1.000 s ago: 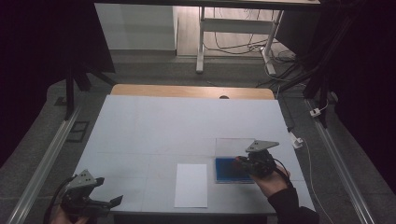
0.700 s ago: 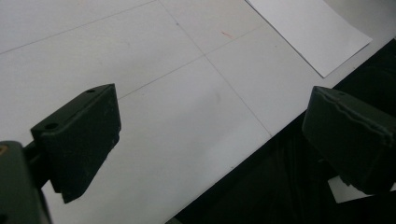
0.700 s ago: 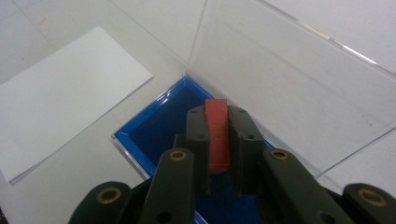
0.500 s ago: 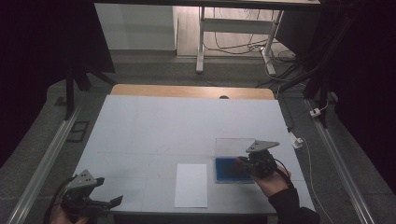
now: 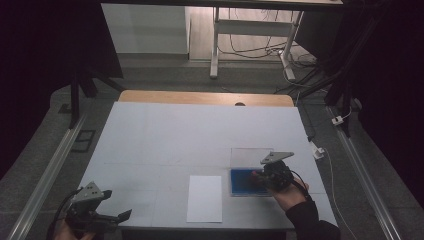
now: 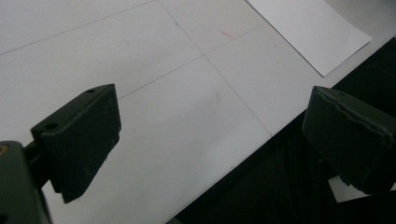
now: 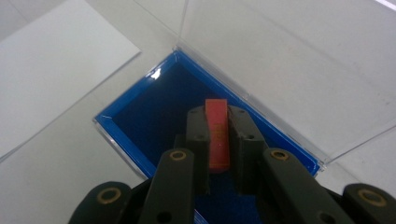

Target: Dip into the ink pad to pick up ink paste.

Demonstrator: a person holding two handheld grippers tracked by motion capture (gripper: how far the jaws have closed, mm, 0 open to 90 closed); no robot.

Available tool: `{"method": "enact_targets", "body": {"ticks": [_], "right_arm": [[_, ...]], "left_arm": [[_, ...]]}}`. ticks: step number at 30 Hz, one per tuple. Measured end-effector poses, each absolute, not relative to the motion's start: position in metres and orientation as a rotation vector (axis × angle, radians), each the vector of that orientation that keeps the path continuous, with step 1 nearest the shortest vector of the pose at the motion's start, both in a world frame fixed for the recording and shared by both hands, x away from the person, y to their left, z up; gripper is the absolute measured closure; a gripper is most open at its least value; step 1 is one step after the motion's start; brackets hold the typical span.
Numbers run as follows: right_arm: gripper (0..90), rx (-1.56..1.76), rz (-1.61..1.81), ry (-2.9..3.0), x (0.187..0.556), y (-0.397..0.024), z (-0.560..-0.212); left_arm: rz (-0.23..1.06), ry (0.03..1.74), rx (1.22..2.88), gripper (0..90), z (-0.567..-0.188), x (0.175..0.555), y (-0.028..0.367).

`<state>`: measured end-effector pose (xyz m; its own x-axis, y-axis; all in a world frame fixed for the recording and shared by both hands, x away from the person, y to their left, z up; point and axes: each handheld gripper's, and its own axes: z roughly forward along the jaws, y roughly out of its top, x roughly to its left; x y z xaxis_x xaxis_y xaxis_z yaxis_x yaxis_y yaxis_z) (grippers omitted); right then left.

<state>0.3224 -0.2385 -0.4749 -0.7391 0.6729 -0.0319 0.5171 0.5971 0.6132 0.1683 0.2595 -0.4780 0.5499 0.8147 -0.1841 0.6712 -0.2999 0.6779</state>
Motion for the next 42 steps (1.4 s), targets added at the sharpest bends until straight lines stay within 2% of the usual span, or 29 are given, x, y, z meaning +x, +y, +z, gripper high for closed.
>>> {"method": "enact_targets", "body": {"ticks": [21, 42], "right_arm": [[81.1, 0.863, 0.720, 2.533, 0.312, -0.221, -0.479], [80.8, 1.045, 0.908, 2.556, 0.325, -0.242, -0.480]], "left_arm": [[0.247, 1.195, 2.072, 5.1, -0.478, 0.170, 0.258], [0.238, 1.193, 2.067, 5.1, -0.478, 0.170, 0.259]]}}
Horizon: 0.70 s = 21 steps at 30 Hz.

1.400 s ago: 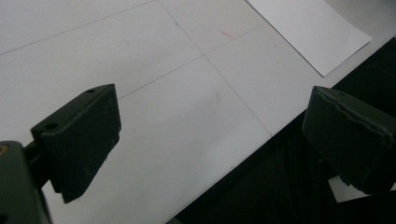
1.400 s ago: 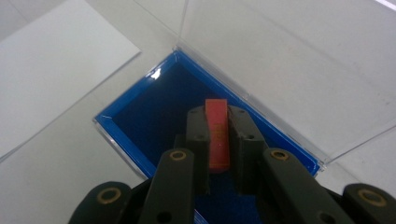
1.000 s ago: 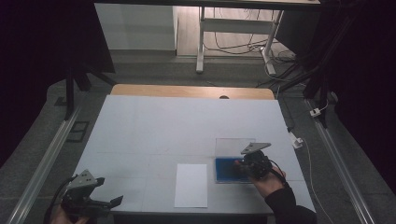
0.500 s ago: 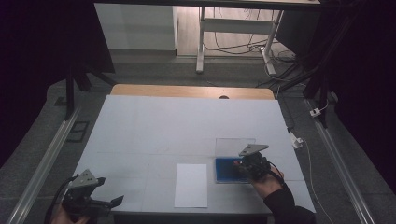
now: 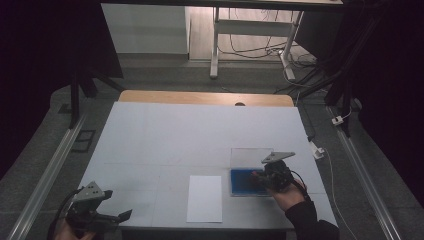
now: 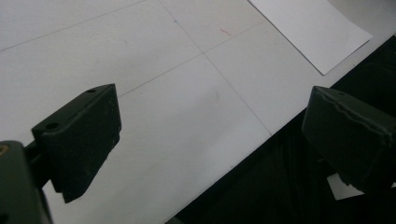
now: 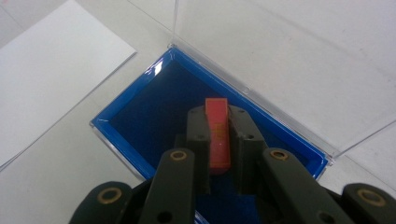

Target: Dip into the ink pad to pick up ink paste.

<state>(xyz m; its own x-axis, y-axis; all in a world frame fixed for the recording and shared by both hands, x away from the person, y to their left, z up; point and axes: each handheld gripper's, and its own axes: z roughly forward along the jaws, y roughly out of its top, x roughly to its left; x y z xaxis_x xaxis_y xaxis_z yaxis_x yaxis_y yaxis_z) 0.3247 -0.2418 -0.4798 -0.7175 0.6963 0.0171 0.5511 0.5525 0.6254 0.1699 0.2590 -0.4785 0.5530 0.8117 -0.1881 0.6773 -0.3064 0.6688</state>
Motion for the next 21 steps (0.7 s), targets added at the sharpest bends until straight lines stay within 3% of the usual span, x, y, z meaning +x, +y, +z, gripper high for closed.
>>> {"method": "enact_targets", "body": {"ticks": [11, 21], "right_arm": [[80.7, 1.046, 1.050, 2.467, 0.318, -0.247, -0.463], [80.8, 0.975, 0.974, 2.554, 0.316, -0.233, -0.471]], "left_arm": [[0.241, 1.195, 2.067, 5.2, -0.478, 0.169, 0.259], [0.242, 1.194, 2.068, 5.2, -0.478, 0.169, 0.259]]}}
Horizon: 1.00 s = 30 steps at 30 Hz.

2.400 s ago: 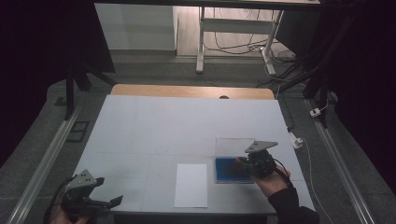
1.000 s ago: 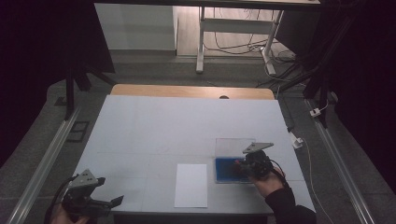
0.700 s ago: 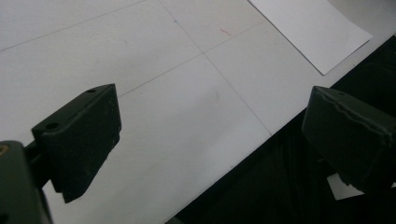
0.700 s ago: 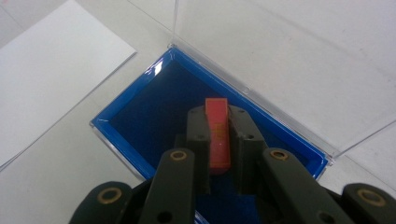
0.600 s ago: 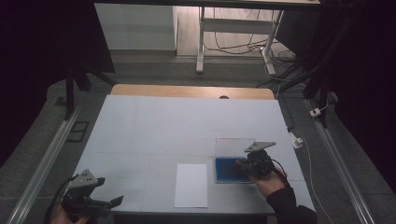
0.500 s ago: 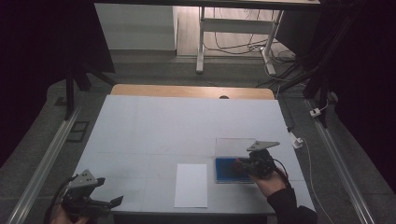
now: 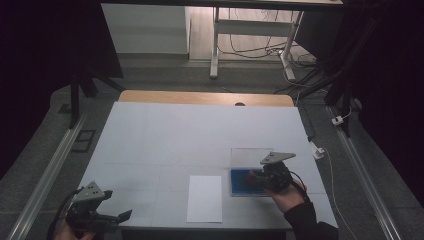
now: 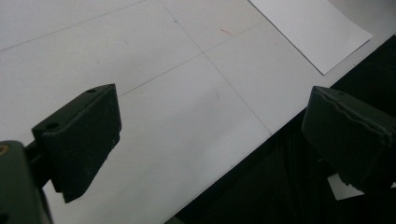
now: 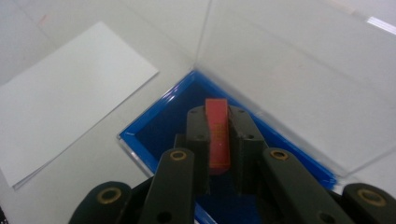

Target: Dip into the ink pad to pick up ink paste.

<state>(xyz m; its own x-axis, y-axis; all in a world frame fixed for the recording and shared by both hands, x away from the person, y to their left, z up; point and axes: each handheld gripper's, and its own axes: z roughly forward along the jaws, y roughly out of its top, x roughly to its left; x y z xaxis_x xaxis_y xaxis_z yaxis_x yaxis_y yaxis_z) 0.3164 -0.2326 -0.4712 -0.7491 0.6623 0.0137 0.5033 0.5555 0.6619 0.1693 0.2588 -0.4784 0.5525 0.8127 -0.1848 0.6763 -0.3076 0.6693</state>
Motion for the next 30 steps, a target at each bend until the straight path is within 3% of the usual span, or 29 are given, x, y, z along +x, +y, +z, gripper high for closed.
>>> {"method": "enact_targets", "body": {"ticks": [30], "right_arm": [[81.2, 0.875, 0.773, 2.554, 0.309, -0.213, -0.481]], "left_arm": [[0.245, 1.193, 2.076, 5.3, -0.479, 0.169, 0.258]]}}
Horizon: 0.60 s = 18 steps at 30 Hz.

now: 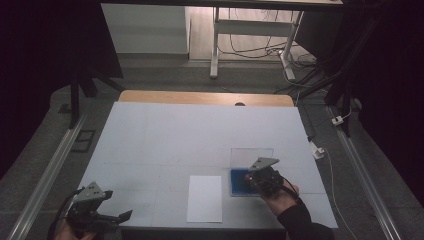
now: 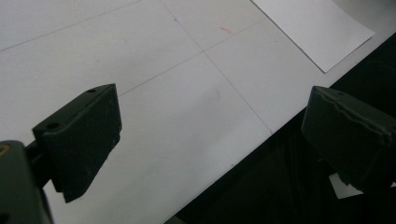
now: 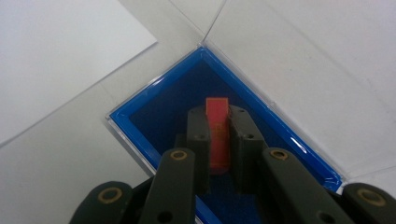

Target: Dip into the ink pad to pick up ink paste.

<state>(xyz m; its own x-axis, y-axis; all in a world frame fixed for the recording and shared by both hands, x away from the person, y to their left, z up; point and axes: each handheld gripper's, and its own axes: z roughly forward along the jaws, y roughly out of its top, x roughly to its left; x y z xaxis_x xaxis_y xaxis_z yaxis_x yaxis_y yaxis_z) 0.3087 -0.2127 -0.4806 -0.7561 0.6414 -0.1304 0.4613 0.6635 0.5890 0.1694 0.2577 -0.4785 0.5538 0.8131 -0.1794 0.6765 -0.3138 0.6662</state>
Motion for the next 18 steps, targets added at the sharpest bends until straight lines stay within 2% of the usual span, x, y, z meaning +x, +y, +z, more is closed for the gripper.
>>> {"method": "enact_targets", "body": {"ticks": [8, 18], "right_arm": [[81.0, 0.990, 0.895, 2.574, 0.318, -0.227, -0.482], [80.7, 0.968, 0.891, 2.571, 0.316, -0.226, -0.481]], "left_arm": [[0.244, 1.194, 2.076, 5.2, -0.478, 0.169, 0.258], [0.242, 1.196, 2.070, 5.1, -0.478, 0.169, 0.259]]}}
